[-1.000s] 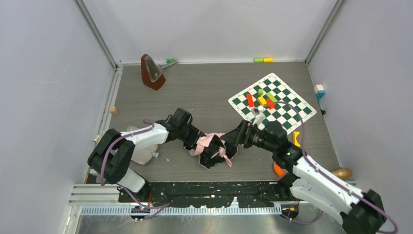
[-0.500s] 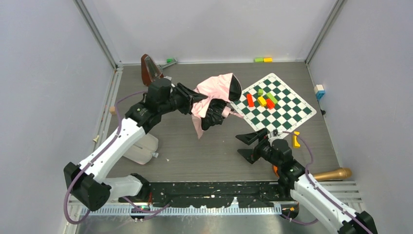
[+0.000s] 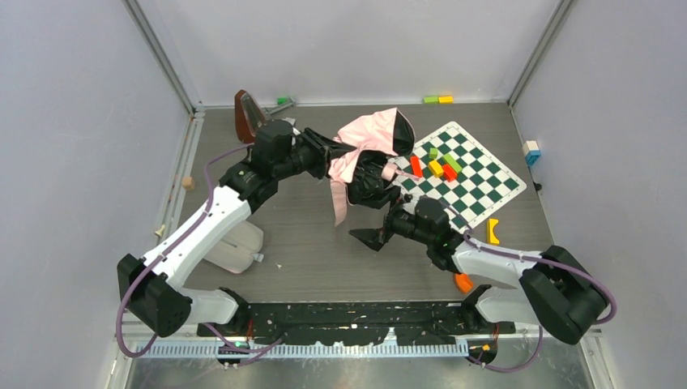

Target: Put away the umbrella

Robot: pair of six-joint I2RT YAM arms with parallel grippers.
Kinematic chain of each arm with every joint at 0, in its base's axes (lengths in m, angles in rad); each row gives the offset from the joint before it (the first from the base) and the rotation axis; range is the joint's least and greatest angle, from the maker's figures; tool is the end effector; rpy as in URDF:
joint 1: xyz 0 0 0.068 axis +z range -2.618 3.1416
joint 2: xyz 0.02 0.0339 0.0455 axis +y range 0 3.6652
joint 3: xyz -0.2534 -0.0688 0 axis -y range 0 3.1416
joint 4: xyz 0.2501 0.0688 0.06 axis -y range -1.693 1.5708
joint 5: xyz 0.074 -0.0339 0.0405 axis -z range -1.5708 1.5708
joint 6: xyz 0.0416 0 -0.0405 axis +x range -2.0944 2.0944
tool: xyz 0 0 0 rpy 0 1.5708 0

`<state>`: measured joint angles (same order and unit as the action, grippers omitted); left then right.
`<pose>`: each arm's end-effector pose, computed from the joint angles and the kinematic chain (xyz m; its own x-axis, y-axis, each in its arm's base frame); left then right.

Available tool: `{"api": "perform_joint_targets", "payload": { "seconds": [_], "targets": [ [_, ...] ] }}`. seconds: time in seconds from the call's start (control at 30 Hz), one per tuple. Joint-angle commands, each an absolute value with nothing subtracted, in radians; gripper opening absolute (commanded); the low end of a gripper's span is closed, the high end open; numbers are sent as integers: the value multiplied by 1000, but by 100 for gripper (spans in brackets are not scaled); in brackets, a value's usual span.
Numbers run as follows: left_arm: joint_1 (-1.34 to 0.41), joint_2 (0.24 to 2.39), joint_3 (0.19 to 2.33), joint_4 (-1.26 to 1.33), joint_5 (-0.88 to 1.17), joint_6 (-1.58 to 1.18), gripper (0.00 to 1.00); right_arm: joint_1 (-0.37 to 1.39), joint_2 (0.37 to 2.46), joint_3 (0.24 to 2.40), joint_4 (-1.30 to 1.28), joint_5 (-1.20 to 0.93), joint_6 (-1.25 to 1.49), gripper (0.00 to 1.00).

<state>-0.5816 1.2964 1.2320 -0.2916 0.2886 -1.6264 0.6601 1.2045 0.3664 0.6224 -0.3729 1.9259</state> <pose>0.2538 -0.1810 0.3615 -0.7322 -0.6641 0.1511 -0.3324 0.1548 -0.9303 0.1892 0.1660 0.1802 -0.7402 0.5308 0.4127 0.4548 -0.0568 0.8888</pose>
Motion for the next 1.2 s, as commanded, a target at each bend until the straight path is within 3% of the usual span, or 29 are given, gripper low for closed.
{"api": "perform_joint_targets", "payload": {
  "seconds": [0.0, 0.3, 0.4, 0.5, 0.57, 0.9, 1.03, 1.17],
  "targets": [
    [-590, 1273, 1295, -110, 312, -1664, 0, 720, 1275, 416, 840, -334, 2085, 99],
    [-593, 1305, 1294, -23, 324, -1690, 0, 790, 1384, 460, 941, -324, 2144, 90],
    [-593, 1303, 1294, -26, 319, -1692, 0, 792, 1404, 451, 988, -307, 2163, 58],
    [-593, 1296, 1292, -39, 318, -1695, 0, 792, 1406, 438, 1008, -298, 2164, 18],
    [-596, 1287, 1297, -78, 312, -1695, 0, 786, 1403, 424, 1000, -293, 2149, 10],
    [-645, 1203, 1392, -516, 363, -1690, 0, 599, 1359, 413, 752, -328, 1751, 5],
    [-663, 1149, 1378, -611, 397, -1704, 0, 538, 1351, 424, 763, -292, 1585, 5],
    [-674, 1095, 1343, -696, 460, -1716, 0, 489, 1365, 407, 967, -253, 1442, 5]
  ]
}}
